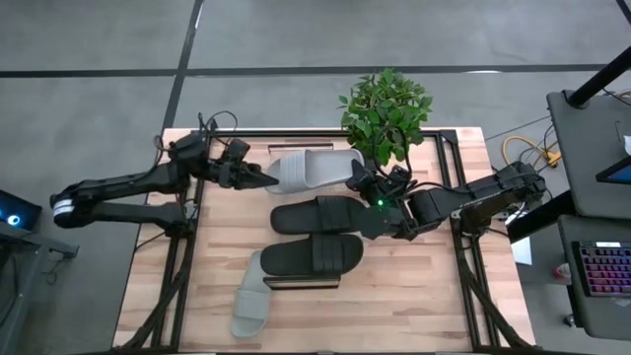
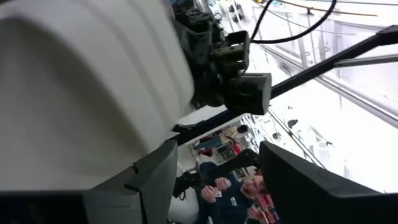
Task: Pick and place slides into the shelf
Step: Put the left gray slipper on the shelf
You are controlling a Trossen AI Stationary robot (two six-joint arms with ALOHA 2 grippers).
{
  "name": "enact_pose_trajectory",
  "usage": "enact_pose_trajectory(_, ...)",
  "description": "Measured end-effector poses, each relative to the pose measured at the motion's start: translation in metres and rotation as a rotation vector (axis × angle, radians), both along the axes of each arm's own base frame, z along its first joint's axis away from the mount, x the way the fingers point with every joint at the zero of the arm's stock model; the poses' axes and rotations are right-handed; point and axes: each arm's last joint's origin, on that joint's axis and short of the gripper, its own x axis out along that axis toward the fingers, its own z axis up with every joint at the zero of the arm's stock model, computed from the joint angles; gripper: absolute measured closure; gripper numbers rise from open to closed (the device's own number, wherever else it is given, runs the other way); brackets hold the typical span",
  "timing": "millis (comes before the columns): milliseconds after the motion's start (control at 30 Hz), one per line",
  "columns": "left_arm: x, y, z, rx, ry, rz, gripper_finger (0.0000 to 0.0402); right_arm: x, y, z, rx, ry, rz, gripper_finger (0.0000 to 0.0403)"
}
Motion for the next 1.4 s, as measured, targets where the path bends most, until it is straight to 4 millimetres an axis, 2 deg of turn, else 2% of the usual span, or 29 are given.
enact_pose_trajectory(500,0.001,0.014,-0.012,0.002,0.066,0.034,0.0190,0.000,0.001,0.002,0.010,-0.029,-0.001,0.0356)
enact_pose_trajectory(667,0.008,0.020,-0.017,-0.005,0.085,0.044,0.0190,0.001,0.001,0.002,0.010,-0.031,0.000,0.0356)
enact_pose_trajectory(1100,0.030,0.029,-0.013,0.010,0.060,0.017,0.0194,0.002,0.001,0.003,0.006,-0.045,-0.008,0.0356)
enact_pose_trajectory(1233,0.037,0.032,-0.013,0.025,0.067,-0.020,0.0232,0.001,0.001,0.004,0.001,-0.048,-0.015,0.0356)
enact_pose_trajectory(1400,0.042,0.034,-0.016,0.085,0.065,-0.030,0.0323,0.001,0.001,0.004,-0.003,-0.047,-0.019,0.0356)
